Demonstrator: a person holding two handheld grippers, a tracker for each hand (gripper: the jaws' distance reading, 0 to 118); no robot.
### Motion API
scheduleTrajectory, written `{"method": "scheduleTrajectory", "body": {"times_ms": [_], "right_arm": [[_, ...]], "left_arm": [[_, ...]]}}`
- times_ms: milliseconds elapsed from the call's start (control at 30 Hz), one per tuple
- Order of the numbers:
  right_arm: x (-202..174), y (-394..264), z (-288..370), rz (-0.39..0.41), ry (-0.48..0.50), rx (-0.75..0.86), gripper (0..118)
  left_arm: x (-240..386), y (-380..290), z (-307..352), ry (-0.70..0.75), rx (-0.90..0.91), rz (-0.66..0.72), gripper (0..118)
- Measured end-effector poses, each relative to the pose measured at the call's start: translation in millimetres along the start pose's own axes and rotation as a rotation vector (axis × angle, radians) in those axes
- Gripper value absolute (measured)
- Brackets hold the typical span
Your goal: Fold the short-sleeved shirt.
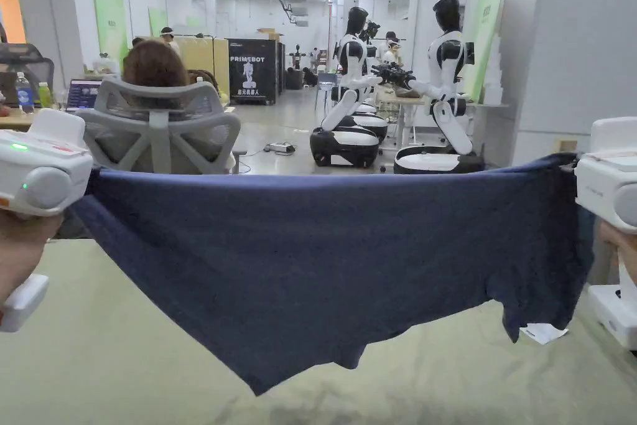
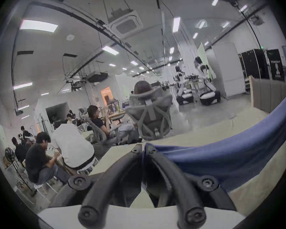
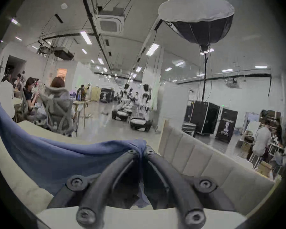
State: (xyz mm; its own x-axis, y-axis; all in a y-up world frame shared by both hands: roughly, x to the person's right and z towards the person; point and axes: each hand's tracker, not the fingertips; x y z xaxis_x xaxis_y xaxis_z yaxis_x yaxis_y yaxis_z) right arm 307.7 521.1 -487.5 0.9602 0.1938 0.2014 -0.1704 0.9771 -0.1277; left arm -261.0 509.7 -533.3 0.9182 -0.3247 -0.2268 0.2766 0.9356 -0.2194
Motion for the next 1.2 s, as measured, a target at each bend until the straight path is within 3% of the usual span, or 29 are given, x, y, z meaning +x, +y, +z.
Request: {"method": "scheduleTrajectory", "body": {"times_ms": [267,500,667,900,1200], "right_arm": [[-18.9,9.8,-49.0,-0.014,-0.003,0.025,2],[-44.0,-92.2,-95.3,-0.017,-0.005,-0.106,2],[-37.9,-141.3,-110.2,-0.038,0.009,-0.186,2],[-23.9,-180.0,-65.2,0.005,0.047,-0.266,2],[-19.7,-331.5,38.5,-0.01,0.084,-0.525,2]], "left_arm": [[7.4,24.2,-48.0,0.024,0.018,0.009,0],[46.8,-66.6,-92.9,-0.008,-0.15,-0.032,0],[53.6,-97.3,-88.8,-0.041,-0.174,-0.024,0],[43.2,-129.8,-30.2,-0.149,-0.239,0.023,0],[54.6,-302.5,69.5,-0.258,-0.519,0.057,0]]}}
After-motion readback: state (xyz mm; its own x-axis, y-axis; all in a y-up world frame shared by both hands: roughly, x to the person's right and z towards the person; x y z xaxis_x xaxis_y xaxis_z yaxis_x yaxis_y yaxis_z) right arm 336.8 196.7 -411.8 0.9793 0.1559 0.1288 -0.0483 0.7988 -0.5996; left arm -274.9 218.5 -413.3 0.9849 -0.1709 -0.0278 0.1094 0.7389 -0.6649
